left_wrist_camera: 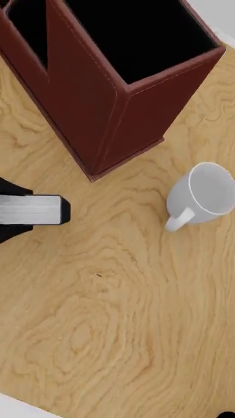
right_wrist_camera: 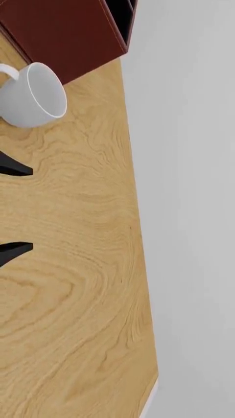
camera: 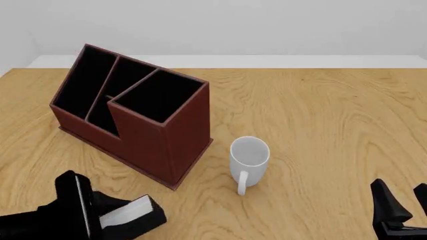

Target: Pick up the book and place it in the front compartment of the caddy.

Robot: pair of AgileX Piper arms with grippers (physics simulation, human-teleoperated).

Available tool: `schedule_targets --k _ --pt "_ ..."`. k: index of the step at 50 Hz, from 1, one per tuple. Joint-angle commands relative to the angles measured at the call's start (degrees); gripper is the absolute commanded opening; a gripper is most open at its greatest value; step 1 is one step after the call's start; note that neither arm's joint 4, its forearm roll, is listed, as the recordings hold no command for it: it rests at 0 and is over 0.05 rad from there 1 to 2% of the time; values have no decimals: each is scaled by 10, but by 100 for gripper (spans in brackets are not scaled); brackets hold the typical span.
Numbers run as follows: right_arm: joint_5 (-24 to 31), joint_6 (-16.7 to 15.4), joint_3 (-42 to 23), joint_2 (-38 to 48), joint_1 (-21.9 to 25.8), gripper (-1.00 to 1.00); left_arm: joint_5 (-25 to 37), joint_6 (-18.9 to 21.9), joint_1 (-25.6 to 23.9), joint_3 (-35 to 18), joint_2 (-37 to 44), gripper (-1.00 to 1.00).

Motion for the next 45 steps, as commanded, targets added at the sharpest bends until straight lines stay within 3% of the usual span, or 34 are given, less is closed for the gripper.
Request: schedule_targets --k 1,6,7,11,14,18,19,21,23,25,26,31,32,34,36,37,38,39,40,41,42,44,45 --pt "-2 0 0 7 1 100 211 -66 -74 -108 -144 -100" --pt "-4 5 0 12 0 100 289 -57 -80 -206 -166 -100" --pt "-4 5 0 12 0 100 289 -57 -80 -206 -166 -100" --pt "-5 6 0 13 2 100 270 -48 5 -323 -153 -100" --pt "-5 6 0 13 4 100 259 -83 48 -408 -145 -100" --pt "-2 9 0 11 3 100 257 -108 67 -470 -143 -100" --pt "-5 10 0 14 3 100 266 -145 63 -505 -139 -100" --pt "-5 11 0 16 2 100 262 -143 70 -528 -138 -100" --pt "-6 11 0 16 2 100 257 -169 72 -570 -133 -100" --pt "-5 10 0 16 3 100 225 -172 100 -593 -122 -100" --pt "-5 9 0 16 3 100 208 -197 119 -604 -112 -100" --pt "-2 6 0 12 4 100 130 -220 153 -581 -107 -100" --pt "-1 4 0 11 5 100 80 -247 201 -561 -91 -100" --pt "-1 5 0 11 4 100 49 -276 204 -548 -90 -100" --pt "1 4 0 9 4 100 1 -298 250 -523 -65 -100" --pt "1 3 0 9 5 100 5 -298 226 -520 -75 -100" --pt "1 2 0 9 5 100 -36 -326 248 -502 -70 -100" --pt "1 2 0 8 5 100 -41 -327 252 -501 -63 -100" --pt "1 2 0 8 5 100 -58 -347 235 -495 -74 -100" --pt "4 1 0 7 5 100 -84 -361 252 -485 -70 -100" --pt "2 0 0 8 5 100 -123 -384 305 -472 -38 -100" --pt "-1 -1 0 12 6 100 -176 -443 305 -450 -36 -100" --pt "0 -2 0 10 6 100 -210 -478 336 -438 -16 -100"
